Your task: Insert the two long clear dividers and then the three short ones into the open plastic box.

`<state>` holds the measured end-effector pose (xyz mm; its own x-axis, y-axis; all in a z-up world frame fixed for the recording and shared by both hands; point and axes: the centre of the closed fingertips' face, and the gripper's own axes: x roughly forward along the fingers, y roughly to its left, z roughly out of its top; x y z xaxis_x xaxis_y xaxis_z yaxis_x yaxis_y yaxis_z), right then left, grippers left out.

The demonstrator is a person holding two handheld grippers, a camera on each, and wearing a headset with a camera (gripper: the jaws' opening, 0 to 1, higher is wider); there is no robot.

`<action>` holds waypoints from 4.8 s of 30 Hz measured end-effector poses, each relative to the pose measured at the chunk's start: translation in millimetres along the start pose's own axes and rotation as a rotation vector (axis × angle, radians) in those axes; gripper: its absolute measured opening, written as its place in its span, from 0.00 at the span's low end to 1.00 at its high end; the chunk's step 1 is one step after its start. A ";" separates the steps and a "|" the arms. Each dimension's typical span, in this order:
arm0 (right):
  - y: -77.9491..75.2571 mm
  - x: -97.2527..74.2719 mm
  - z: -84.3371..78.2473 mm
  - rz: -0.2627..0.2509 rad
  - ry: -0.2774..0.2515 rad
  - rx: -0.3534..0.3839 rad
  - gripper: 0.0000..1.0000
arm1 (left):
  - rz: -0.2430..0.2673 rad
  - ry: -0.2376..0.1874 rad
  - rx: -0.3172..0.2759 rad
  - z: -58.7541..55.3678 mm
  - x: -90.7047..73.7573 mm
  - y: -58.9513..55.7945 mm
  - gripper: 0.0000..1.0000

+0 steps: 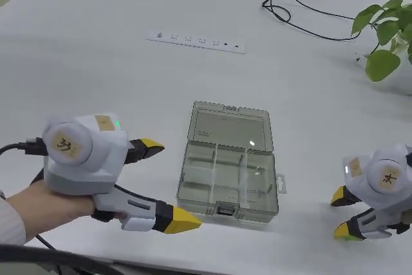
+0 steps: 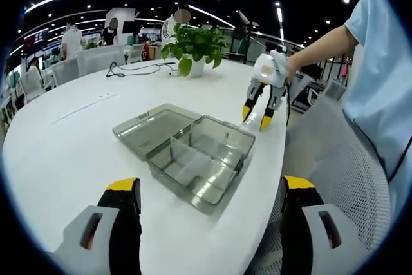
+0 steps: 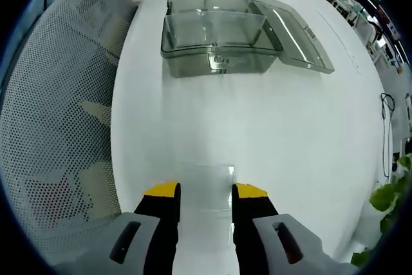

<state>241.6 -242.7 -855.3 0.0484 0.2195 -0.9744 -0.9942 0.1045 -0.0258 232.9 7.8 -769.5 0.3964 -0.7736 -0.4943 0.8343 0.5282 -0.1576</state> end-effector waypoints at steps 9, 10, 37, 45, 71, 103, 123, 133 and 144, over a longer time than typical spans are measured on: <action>-14.1 -11.9 25.2 -0.075 -0.090 0.092 0.32 | 0.021 -0.019 -0.027 2.2 2.6 3.8 0.92; -15.5 -13.7 27.9 -0.082 -0.098 0.099 0.32 | 0.024 -0.027 -0.033 3.8 2.6 4.6 0.92; -17.9 -83.7 170.3 -0.246 -0.342 -0.116 0.32 | 0.032 -0.262 -0.422 56.8 18.4 23.5 0.71; -13.3 -86.9 196.7 -0.324 -0.319 -0.279 0.32 | -0.042 -0.258 -0.521 61.1 28.1 13.0 0.58; -7.9 -69.4 209.8 -0.402 -0.240 -0.428 0.32 | -0.153 -0.223 -0.712 64.3 48.8 -10.9 0.00; 0.5 -93.6 209.9 -0.117 -0.432 -0.131 0.42 | -0.215 -0.164 -0.574 51.3 39.9 -26.1 0.00; 36.9 -95.5 196.0 0.355 -0.347 -0.052 0.16 | -0.367 -0.164 -0.197 51.1 25.9 -65.8 0.00; 51.4 -92.5 197.9 0.406 -0.314 -0.087 0.06 | -0.392 -0.191 -0.138 55.6 23.9 -70.3 0.00; 57.5 -92.1 195.4 0.440 -0.273 -0.075 0.02 | -0.403 -0.172 -0.105 53.1 25.2 -73.4 0.00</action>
<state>198.7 -67.3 -723.4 -0.3625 0.4727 -0.8032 -0.9296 -0.1222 0.3476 202.0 -69.0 -725.0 0.1127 -0.9671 -0.2279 0.8953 0.1983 -0.3988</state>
